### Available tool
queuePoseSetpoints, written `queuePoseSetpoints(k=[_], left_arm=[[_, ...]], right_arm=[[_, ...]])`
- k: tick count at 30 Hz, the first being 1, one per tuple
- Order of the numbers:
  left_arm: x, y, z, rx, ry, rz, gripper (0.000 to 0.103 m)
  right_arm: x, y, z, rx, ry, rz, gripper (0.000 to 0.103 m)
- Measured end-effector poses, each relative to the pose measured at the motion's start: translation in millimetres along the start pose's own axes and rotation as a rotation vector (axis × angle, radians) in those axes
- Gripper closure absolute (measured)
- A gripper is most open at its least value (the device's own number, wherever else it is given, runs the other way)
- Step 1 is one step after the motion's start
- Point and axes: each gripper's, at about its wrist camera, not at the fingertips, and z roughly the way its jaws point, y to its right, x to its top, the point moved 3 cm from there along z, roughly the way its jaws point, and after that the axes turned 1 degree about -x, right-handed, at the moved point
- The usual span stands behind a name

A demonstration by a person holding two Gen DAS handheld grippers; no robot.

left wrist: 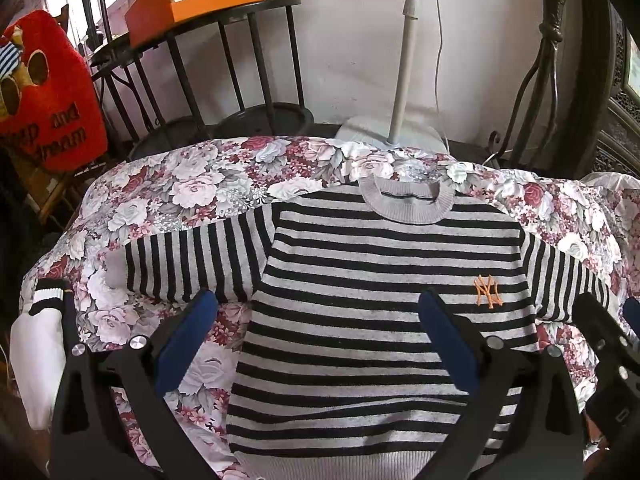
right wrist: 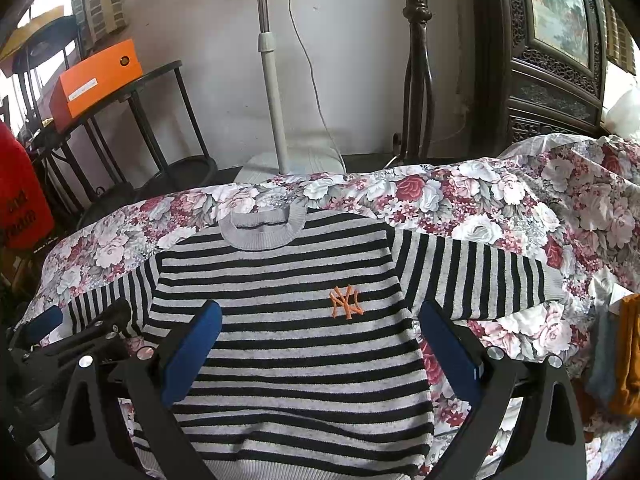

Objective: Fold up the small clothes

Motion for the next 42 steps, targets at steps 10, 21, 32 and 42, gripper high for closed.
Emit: queuePoseSetpoints(k=[10,21,32,42], left_arm=[[-0.3,-2.5,-1.2,-0.002,0.001,-0.002,0.005],[-0.5,-2.9,-0.8,-0.003,0.000,-0.001,0.005],[0.0,-3.2,-1.4,-0.002,0.001,0.000,0.005],[0.0,-3.9,-1.1,-0.004,-0.001,-0.001,0.005]], right_arm=[[0.1,1.1,0.3,-0.003,0.003,0.001,0.004],[1.8,6.6,-0.8,-0.003,0.002,0.005,0.004],[1.8,6.8,-0.9,-0.004,0.002,0.004,0.003],[1.3,6.3,-0.8,-0.004,0.003,0.004,0.003]])
